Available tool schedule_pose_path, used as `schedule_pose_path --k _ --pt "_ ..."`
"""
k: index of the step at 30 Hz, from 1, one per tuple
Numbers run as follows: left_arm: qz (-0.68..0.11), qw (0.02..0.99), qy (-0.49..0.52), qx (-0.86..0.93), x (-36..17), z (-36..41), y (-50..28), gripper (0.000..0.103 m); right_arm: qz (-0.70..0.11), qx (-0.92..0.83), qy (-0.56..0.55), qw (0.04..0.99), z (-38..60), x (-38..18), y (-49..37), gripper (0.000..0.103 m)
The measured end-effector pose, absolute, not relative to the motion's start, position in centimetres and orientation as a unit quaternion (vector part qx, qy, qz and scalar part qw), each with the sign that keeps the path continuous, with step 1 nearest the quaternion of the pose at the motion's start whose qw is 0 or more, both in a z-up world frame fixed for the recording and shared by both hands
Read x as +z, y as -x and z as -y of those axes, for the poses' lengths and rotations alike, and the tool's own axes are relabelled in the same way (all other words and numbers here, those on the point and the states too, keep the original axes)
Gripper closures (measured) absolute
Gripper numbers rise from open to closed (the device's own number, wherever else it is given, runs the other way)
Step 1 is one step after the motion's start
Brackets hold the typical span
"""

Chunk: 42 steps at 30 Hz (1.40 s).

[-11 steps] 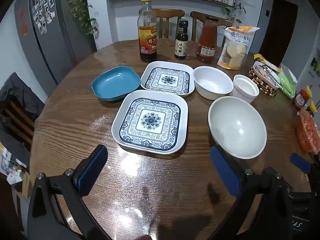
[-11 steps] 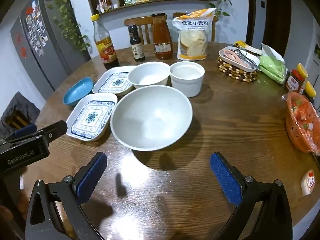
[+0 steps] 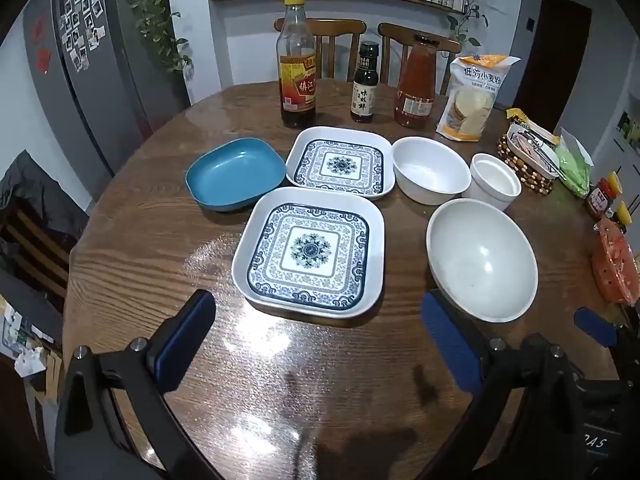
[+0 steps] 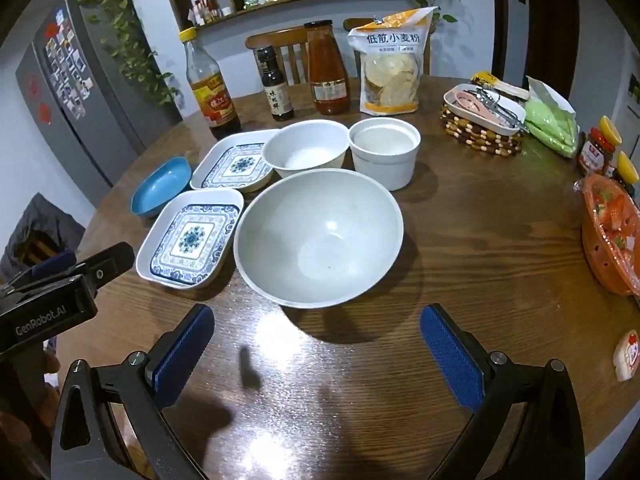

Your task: Organize plates and bowls

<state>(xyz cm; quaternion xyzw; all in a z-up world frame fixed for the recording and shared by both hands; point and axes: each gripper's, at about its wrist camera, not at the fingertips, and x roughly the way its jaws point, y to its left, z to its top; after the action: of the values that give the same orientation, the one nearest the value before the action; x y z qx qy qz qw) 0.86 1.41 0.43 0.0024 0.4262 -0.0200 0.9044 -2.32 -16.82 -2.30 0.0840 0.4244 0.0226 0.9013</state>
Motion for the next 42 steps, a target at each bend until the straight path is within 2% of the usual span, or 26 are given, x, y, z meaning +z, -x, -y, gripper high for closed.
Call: schedule_pose_path --k 42 --pt "-0.426 0.903 -0.025 -0.046 0.1 -2.7 -1.8 0.0 -0.441 0.024 -0.092 0.892 13.7 -2.9 1.8 0.0"
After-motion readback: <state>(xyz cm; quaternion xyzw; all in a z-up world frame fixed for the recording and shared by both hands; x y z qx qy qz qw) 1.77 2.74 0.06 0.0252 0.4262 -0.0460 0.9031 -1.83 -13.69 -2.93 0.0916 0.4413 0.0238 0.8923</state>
